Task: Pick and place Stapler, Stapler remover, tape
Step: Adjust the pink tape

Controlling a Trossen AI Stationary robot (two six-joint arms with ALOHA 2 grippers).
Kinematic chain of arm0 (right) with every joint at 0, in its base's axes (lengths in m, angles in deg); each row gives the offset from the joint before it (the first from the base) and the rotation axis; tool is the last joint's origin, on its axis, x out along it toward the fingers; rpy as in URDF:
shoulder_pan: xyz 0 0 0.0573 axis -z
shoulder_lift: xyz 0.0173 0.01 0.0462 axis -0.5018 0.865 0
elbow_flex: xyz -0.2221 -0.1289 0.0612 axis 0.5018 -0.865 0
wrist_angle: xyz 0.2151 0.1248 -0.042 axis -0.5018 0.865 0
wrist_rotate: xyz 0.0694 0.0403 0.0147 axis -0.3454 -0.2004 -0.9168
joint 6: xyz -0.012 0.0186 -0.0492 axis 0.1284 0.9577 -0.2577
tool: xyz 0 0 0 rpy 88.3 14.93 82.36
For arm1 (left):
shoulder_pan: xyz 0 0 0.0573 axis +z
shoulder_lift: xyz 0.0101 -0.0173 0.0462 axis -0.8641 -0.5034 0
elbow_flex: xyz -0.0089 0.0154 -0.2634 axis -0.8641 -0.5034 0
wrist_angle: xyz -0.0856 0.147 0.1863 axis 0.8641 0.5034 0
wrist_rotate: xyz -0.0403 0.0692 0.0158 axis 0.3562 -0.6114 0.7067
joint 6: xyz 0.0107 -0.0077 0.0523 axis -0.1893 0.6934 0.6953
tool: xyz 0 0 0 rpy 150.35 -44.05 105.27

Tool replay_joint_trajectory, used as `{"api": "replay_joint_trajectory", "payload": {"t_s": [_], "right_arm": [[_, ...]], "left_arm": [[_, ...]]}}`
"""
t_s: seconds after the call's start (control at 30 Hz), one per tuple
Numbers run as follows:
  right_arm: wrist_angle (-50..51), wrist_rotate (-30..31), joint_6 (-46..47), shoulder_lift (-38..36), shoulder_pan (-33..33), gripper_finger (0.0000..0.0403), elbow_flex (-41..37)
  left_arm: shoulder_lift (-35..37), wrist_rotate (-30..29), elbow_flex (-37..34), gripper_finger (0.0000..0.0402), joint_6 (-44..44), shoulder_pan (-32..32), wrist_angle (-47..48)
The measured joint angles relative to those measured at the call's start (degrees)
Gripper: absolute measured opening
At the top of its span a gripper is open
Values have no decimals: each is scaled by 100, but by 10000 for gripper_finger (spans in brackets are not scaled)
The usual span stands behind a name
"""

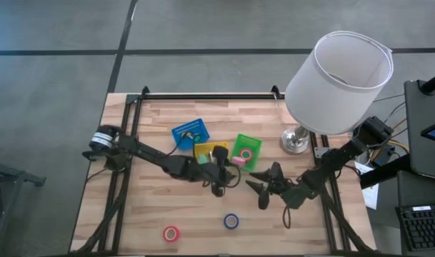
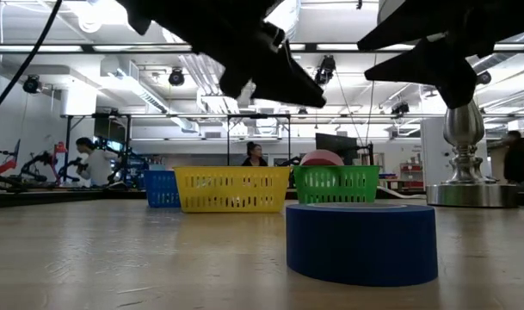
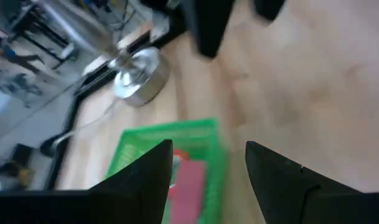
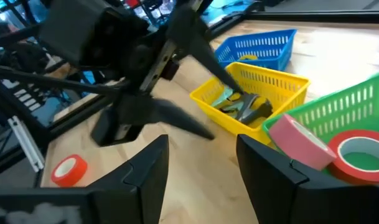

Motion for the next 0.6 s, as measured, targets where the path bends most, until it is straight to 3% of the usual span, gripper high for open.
{"api": "replay_joint_trajectory", "payload": {"t_s": [0.2,0.6], "right_arm": [[192,7,22,2,2,178,-11],[275,9,44,2,4,178,-27]], "left_arm": [[-200,686,-142,206,-181,446,42],[-616,860,55,206,-27,909,-36]]}}
